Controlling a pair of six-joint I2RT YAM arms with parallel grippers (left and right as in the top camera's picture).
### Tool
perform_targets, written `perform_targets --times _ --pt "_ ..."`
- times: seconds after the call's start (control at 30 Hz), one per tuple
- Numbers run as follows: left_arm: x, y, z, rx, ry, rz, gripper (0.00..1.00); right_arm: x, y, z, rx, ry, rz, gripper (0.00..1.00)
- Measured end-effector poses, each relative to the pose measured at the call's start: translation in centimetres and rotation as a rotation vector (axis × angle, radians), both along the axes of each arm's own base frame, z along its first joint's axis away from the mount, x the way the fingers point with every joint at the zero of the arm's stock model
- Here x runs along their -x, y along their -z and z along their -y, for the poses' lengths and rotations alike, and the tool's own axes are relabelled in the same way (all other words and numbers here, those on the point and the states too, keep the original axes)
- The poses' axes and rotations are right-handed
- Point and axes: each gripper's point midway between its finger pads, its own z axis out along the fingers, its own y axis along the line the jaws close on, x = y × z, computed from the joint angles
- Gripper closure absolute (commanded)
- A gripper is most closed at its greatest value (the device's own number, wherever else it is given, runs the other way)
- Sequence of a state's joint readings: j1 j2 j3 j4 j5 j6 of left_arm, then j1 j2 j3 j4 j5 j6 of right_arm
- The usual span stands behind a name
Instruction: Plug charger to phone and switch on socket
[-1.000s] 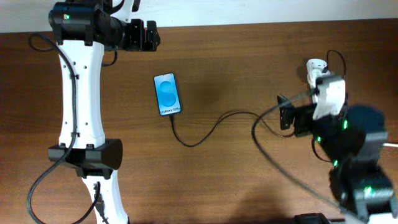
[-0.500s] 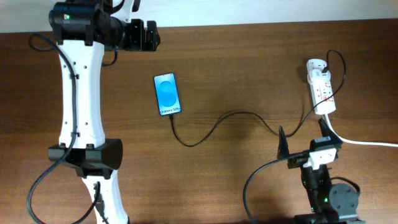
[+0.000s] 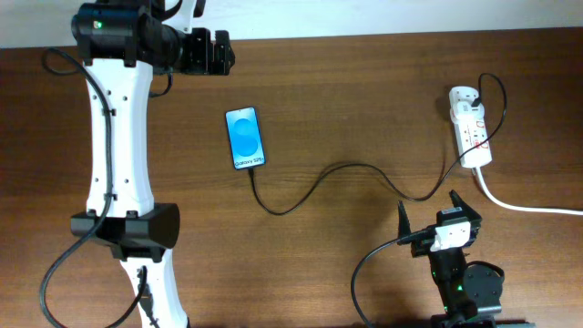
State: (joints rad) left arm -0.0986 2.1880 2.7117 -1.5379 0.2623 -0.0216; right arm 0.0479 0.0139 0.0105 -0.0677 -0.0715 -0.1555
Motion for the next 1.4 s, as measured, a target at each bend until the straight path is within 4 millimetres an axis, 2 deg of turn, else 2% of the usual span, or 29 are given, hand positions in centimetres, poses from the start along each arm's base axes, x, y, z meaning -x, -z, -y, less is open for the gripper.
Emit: perform_targets --times 0.73,0.83,0.87,0.9,0.93,0.97,1.03,1.1,1.2,1.3,1.33,1.4 --pt "-0.1 0.0 0.0 0.0 0.0 0.005 0.01 0.0 0.0 0.0 -0.002 0.001 0.0 0.01" --pt "-1.5 -1.1 0.1 0.01 0.0 0.125 0.01 0.0 0.0 0.0 -0.003 0.0 0.0 0.02" --pt "-1.1 -1.5 0.0 0.011 0.0 0.162 0.01 0.0 0.0 0.0 -0.003 0.001 0.0 0.02" --pt "-0.7 -2.5 0.0 0.017 -0.001 0.226 0.01 0.0 0.0 0.0 -0.003 0.001 0.0 0.02" --pt "1.0 -4.0 -0.4 0.024 -0.005 0.297 0.01 0.0 0.0 0.0 -0.003 0.0 -0.001 0.02" --pt "1.8 -4.8 -0.9 0.028 -0.013 0.359 0.01 0.0 0.0 0.0 -0.003 0.001 0.002 0.01" --pt "5.2 -4.5 -2.9 0.025 -0.052 0.405 0.01 0.0 0.0 0.0 -0.003 0.001 0.0 0.02" --pt "6.8 -4.5 -4.3 -0.006 -0.058 0.492 0.01 0.0 0.0 0.0 -0.002 0.0 0.0 0.02" --pt "9.1 -3.8 -4.4 -0.081 0.007 0.653 0.01 0.0 0.0 0.0 -0.003 0.001 0.0 0.02" --pt "12.0 -4.9 -4.8 -0.152 0.023 0.914 0.01 0.0 -0.1 0.0 -0.002 0.001 0.002 0.02" --pt "13.6 -4.1 -5.1 -0.183 0.01 0.986 0.01 0.0 0.0 0.0 -0.002 0.001 0.002 0.02" --pt "15.2 -2.9 -5.8 -0.215 -0.022 1.059 0.01 0.0 -0.1 0.0 -0.003 0.001 0.002 0.02"
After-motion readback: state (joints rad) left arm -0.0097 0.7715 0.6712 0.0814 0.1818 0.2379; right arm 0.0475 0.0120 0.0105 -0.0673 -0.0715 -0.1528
